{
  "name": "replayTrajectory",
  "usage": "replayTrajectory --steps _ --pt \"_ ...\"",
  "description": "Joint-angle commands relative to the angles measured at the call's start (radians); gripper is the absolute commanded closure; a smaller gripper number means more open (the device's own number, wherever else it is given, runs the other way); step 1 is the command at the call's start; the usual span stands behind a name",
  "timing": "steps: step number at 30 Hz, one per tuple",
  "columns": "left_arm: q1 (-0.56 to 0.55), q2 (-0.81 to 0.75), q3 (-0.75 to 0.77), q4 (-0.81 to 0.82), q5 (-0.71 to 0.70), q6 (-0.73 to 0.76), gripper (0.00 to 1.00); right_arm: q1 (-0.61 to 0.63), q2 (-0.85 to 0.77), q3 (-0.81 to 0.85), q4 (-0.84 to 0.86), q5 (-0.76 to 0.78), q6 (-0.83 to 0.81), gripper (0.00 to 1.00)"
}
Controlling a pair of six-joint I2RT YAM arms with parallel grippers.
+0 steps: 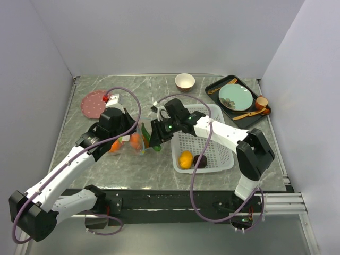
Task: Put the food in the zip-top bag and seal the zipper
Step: Place the fake vegetable in the zipper food storage bag.
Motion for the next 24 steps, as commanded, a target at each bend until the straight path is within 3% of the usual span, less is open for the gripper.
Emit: replayTrajectory --steps 1,11,24 --pt "0.004 -0.025 0.002 0.021 0.021 0.027 0.89 -0.002 0.029 0.094 -0.024 0.065 -0.003 0.72" --pt "0.004 -0.031 -0.005 0.027 0.034 0.020 0.88 0.000 0.090 0.151 0.025 0.197 0.120 0.71" --pt "0.004 -0.014 -0.006 0.043 0.045 0.011 0.89 0.014 0.096 0.071 0.306 0.066 0.362 0.68"
